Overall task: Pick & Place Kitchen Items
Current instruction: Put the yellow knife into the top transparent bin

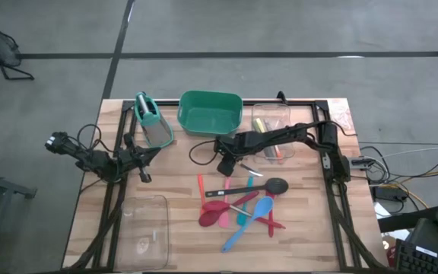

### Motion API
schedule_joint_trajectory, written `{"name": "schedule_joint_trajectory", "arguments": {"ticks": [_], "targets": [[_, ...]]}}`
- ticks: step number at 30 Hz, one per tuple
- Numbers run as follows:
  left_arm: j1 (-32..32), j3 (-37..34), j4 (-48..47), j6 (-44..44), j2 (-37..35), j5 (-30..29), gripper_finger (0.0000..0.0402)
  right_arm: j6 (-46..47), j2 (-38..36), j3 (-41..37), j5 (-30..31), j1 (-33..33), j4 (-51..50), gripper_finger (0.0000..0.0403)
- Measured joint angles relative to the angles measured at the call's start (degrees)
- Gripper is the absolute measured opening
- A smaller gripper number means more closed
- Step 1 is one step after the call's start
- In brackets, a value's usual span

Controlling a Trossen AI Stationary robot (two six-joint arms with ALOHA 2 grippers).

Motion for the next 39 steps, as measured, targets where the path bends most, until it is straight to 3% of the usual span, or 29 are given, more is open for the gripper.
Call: {"name": "schedule_joint_trajectory", "arguments": {"ticks": [6,26,36,39], "targets": [[0.0,0.0,0.0,0.0,0.0,0.0,0.0012,-0.4,0.0,-0.3,0.0,0.0,0.5,0.0065],[0.0,0.0,0.0,0.0,0.0,0.0,0.0012,-0.5,-1.5,4.5,-0.5,1.2,-0.2,0.0071],[0.0,0.0,0.0,0.0,0.0,0.0,0.0012,-1.8,-8.8,5.3,0.3,1.2,-1.0,0.0073],[0.0,0.0,-0.2,0.0,0.0,0.0,0.0012,-2.6,-12.1,5.3,3.2,1.3,-2.6,0.007]]}}
